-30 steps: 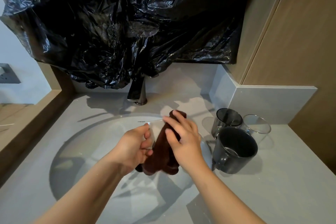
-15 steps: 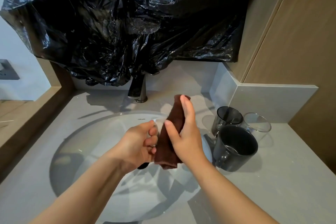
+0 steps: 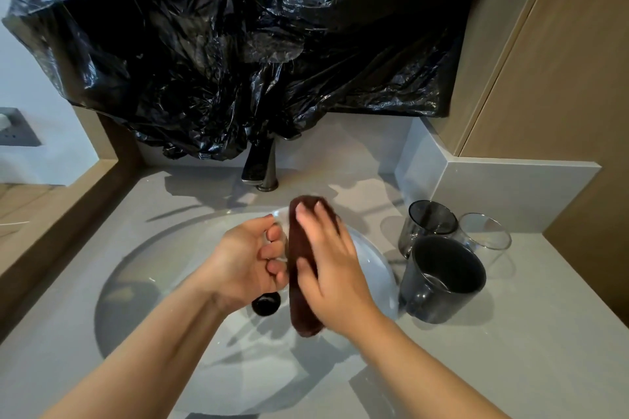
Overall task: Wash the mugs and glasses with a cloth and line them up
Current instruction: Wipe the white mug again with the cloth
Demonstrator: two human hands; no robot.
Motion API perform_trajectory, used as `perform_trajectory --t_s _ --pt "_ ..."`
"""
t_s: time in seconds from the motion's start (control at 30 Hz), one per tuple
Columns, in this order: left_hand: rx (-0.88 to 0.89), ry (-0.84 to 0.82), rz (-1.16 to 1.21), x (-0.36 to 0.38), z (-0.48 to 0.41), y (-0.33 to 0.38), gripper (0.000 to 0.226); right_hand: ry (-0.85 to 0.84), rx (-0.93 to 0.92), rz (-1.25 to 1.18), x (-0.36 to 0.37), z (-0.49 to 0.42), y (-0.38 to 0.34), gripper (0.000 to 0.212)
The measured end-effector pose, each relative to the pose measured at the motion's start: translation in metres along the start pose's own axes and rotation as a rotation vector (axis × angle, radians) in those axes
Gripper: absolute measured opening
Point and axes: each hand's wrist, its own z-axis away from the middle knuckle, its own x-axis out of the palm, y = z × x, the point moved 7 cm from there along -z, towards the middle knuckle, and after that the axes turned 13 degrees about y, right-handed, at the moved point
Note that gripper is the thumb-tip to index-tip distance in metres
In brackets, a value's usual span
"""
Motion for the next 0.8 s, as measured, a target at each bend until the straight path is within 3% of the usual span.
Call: perform_trajectory --t_s 0.1,0.2,0.43,0.6,0.73,0.8 --pt "-0.012 0.020 -0.030 -0.001 0.000 -0.008 0.040 -0.058 -0.073 0.043 0.006 0.003 0.003 0.063" --pt "-0.018 0.007 -0.060 0.004 0.004 -0.010 0.042 0.028 -0.045 0.071 -0.004 -0.024 0.003 0.060" --pt "0.036 0.014 -0.051 0.004 0.005 -0.002 0.041 0.031 -0.184 0.109 0.003 -0.003 -0.005 0.049" --pt "0.084 -0.018 -0.086 0.013 0.010 0.006 0.042 0.198 0.169 0.059 -0.010 -0.027 0.020 0.056" --pt "0.121 0.003 -0.079 0.012 0.010 0.009 0.042 0.236 0.048 0.130 0.003 0.002 0.007 0.045" --pt "0.116 -0.006 -0.097 0.014 0.013 0.001 0.043 0.289 0.204 0.012 -0.004 -0.008 0.018 0.045"
